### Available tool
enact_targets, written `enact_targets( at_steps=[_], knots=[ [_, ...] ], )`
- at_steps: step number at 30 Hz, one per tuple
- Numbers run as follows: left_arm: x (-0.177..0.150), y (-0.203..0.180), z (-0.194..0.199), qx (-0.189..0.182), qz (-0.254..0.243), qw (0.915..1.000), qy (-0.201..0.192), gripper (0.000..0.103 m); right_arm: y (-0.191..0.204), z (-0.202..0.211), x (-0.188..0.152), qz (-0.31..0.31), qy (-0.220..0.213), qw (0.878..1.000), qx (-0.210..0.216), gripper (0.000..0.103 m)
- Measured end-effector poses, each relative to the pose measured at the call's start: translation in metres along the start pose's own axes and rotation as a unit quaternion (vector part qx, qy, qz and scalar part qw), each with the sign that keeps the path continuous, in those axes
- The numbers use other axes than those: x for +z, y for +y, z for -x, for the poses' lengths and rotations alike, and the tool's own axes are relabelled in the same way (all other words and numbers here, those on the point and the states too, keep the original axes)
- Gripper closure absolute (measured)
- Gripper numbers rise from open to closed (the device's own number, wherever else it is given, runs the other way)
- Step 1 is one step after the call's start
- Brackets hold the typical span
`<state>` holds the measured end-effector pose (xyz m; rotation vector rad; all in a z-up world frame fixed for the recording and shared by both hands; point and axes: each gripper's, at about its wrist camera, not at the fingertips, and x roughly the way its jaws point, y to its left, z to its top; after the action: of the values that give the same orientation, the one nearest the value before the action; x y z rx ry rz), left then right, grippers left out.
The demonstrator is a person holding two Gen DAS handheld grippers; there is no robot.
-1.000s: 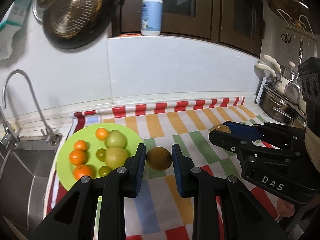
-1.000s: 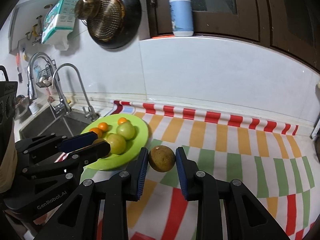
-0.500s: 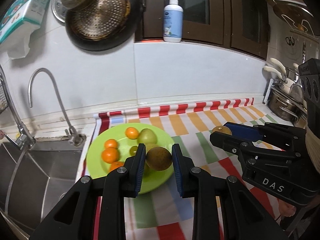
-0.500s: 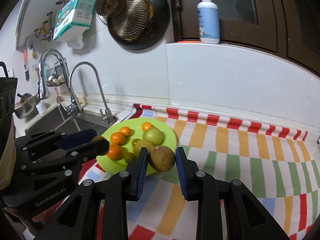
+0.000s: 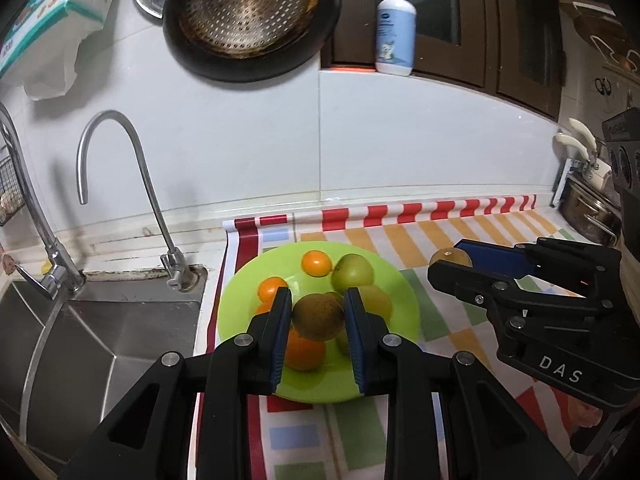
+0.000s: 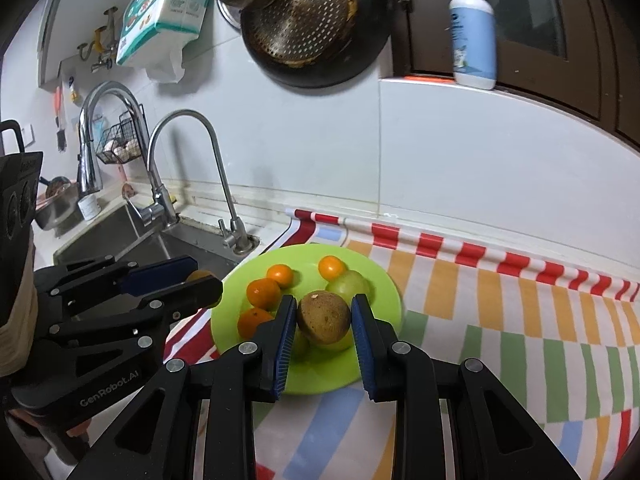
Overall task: Organize fruits
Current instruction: 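Carry both small yellow fruits onto the green plate and release them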
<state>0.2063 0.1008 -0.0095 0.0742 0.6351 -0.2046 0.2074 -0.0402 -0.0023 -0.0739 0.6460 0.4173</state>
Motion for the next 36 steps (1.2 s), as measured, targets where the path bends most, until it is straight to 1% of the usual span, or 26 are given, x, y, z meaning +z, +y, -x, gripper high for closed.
enact_targets(
  at_steps=[9,19,25,29,34,36],
  knots=[
    [0.006,0.013,-0.04,-0.012,-0.006,0.9998,0.011,0.076,-0.003,-0.046,0.009,0.012,0.025,1.0,0.015,0.073],
    [0.014,0.025,-0.084,-0.038,-0.021,0.9985,0.032,0.076,-0.008,-0.09,0.016,0.01,0.041,0.999,0.026,0.073],
    [0.015,0.031,-0.092,-0.045,-0.018,0.9981,0.037,0.073,-0.011,-0.105,0.017,0.005,0.05,0.998,0.03,0.073],
    [0.014,0.034,-0.084,-0.021,-0.012,0.999,0.037,0.069,-0.012,-0.106,0.018,-0.002,0.048,0.998,0.031,0.073],
    [0.012,0.036,-0.066,0.008,-0.002,0.9995,0.031,0.067,-0.011,-0.095,0.015,-0.005,0.042,0.999,0.029,0.073],
    [0.01,0.035,-0.058,0.018,0.001,0.9994,0.028,0.063,-0.009,-0.088,0.013,-0.007,0.039,0.999,0.026,0.073]
  ],
)
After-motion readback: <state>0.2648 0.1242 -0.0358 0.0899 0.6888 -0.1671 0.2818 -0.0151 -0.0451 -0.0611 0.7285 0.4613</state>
